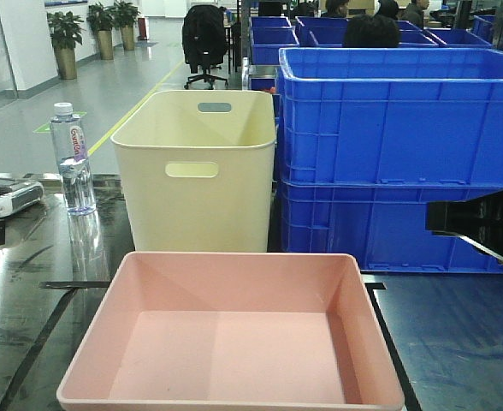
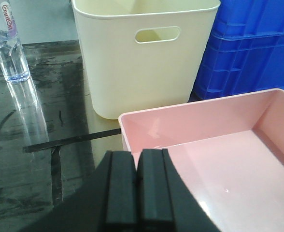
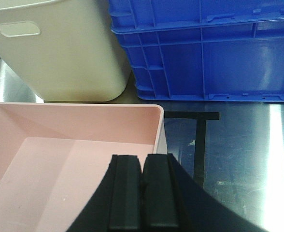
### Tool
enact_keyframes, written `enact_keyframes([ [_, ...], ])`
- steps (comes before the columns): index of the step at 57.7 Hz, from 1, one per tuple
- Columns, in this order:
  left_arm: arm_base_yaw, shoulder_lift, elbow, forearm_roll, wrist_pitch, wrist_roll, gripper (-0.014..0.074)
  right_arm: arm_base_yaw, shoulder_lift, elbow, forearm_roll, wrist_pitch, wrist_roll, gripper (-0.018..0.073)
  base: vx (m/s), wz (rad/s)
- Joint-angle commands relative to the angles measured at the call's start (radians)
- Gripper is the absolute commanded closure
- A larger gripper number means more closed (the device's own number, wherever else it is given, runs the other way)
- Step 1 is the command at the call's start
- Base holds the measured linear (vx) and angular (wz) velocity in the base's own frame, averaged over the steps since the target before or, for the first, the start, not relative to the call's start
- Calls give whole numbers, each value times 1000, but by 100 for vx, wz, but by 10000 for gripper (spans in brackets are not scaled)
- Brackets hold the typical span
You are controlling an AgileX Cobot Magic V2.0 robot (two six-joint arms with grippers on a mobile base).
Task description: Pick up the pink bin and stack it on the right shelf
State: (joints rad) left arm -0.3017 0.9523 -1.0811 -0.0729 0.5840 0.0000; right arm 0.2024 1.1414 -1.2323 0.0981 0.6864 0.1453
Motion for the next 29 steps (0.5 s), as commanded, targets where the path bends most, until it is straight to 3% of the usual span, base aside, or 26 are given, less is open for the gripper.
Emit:
enact_keyframes([
  [1, 0, -13, -22, -3, -91, 0, 604, -5, -19, -28, -2, -78, -3, 508, 0, 0],
  [10, 13, -74, 92, -3, -159, 0, 604, -5, -19, -28, -2, -77, -3, 508, 0, 0],
  [20, 106, -296, 408, -9, -401, -8, 604, -5, -19, -28, -2, -77, -3, 508, 0, 0],
  [29, 187, -508, 692, -7, -477, -8, 604, -5, -19, -28, -2, -77, -3, 508, 0, 0],
])
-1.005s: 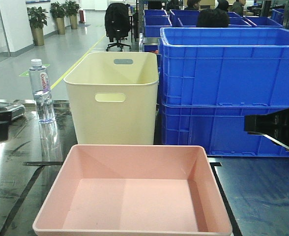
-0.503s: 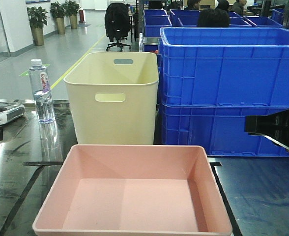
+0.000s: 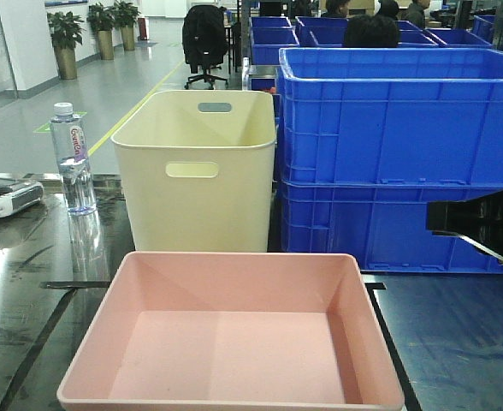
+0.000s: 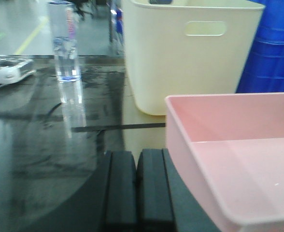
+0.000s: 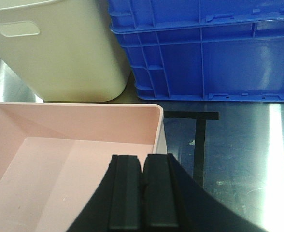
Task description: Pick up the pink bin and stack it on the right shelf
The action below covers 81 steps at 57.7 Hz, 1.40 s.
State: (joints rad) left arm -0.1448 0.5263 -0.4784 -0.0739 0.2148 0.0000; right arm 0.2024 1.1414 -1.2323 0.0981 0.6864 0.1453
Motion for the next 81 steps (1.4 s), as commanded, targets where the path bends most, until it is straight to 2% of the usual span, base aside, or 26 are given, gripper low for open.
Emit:
enact_keyframes([
  [1, 37, -99, 111, -5, -108, -8, 604, -5, -19, -28, -2, -77, -3, 508, 0, 0],
  [9, 104, -291, 310, 3, -92, -8, 604, -5, -19, -28, -1, -77, -3, 508, 0, 0],
  [14, 124, -407, 401, 28, -98, -8, 604, -5, -19, -28, -1, -77, -3, 508, 0, 0],
  [22, 133, -563, 522, 25, -111, -10, 604, -5, -19, -28, -1, -77, -3, 508, 0, 0],
  [32, 133, -529, 516, 25, -48, -10, 604, -5, -19, -27, -1, -62, -3, 508, 0, 0],
  [73, 133, -529, 516, 25, -48, -10, 604, -5, -19, -27, -1, -61, -5, 508, 0, 0],
  [81, 133, -529, 516, 25, -48, -10, 604, -5, -48, -23, -70, -33, -11, 508, 0, 0],
])
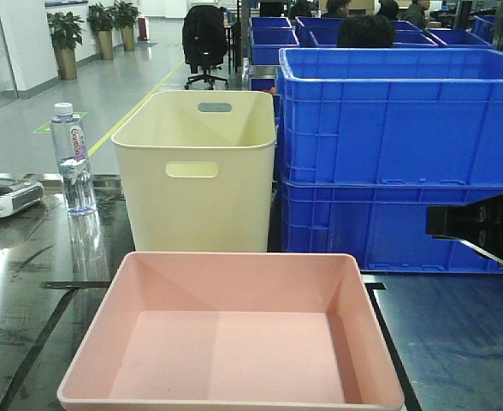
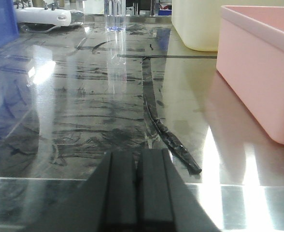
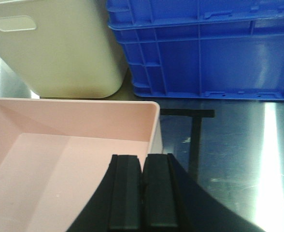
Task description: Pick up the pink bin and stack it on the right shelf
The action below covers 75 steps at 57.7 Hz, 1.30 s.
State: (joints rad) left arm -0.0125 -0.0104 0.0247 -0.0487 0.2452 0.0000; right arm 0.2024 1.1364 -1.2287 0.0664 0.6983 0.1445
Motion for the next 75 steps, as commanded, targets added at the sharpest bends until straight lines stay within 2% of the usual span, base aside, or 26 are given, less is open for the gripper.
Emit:
enact_keyframes([
  [1, 1, 8, 13, -1, -78, -9, 604, -5, -57, -18, -53, -42, -10, 508, 0, 0],
  [8, 1, 8, 13, -1, -78, -9, 604, -29, -188, 120, -145, -89, -9, 536, 0, 0],
  [12, 1, 8, 13, -1, -78, -9, 604, -82, -285, 243, -139, -158, -7, 573, 0, 0],
  [20, 1, 8, 13, -1, -77, -9, 604, -213, -510, 512, -120, -329, -7, 573, 0, 0],
  [27, 1, 8, 13, -1, -77, -9, 604, -266, -682, 702, -145, -431, -7, 572, 0, 0],
  [41, 1, 8, 13, -1, -77, -9, 604, -263, -979, 1008, -211, -528, -11, 571, 0, 0],
  [54, 1, 8, 13, -1, -77, -9, 604, -263, -1164, 1177, -215, -533, -9, 571, 0, 0],
  [65, 1, 7, 13, -1, -71, -9, 604, -263, -1157, 1261, -213, -581, -6, 571, 0, 0],
  [75, 1, 7, 13, -1, -70, -9, 604, -263, -1157, 1260, -214, -505, -6, 571, 0, 0],
])
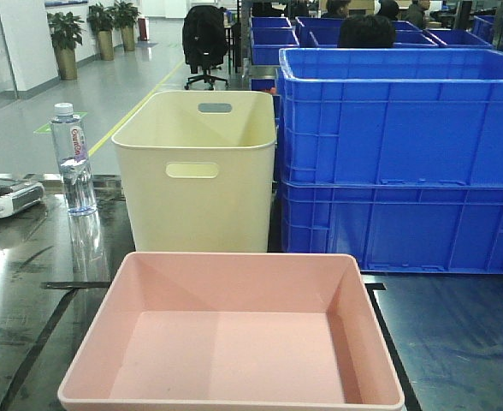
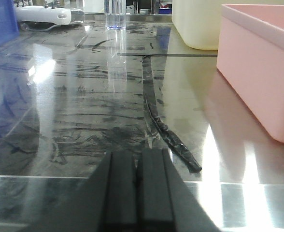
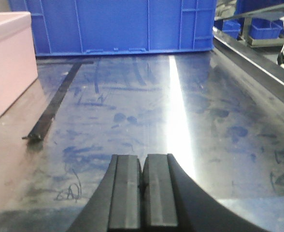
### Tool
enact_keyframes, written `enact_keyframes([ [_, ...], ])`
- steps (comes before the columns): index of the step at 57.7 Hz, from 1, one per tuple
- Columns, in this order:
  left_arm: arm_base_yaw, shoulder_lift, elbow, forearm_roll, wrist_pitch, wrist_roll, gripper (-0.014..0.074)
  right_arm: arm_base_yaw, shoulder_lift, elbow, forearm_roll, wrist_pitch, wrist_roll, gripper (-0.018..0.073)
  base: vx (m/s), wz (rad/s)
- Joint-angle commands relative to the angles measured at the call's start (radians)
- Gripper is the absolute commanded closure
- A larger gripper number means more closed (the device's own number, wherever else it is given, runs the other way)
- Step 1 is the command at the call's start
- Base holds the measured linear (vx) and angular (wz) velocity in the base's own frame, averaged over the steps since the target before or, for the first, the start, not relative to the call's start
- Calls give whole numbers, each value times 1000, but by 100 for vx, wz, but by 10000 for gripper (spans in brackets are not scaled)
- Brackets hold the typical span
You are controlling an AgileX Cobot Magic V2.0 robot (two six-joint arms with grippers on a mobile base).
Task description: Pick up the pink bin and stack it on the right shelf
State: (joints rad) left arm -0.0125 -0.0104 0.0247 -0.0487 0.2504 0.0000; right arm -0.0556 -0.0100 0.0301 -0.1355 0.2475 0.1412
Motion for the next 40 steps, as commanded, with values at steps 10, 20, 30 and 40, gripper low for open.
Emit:
enact_keyframes([
  [10, 1, 7, 13, -1, -75, -9, 604, -5, -11, 1, -12, -42, -3, 571, 0, 0],
  [20, 1, 7, 13, -1, -75, -9, 604, -5, -11, 1, -12, -42, -3, 571, 0, 0],
  [30, 1, 7, 13, -1, -75, -9, 604, -5, -11, 1, -12, -42, -3, 571, 0, 0],
  [40, 1, 7, 13, -1, -75, -9, 604, -5, -11, 1, -12, -42, -3, 571, 0, 0],
])
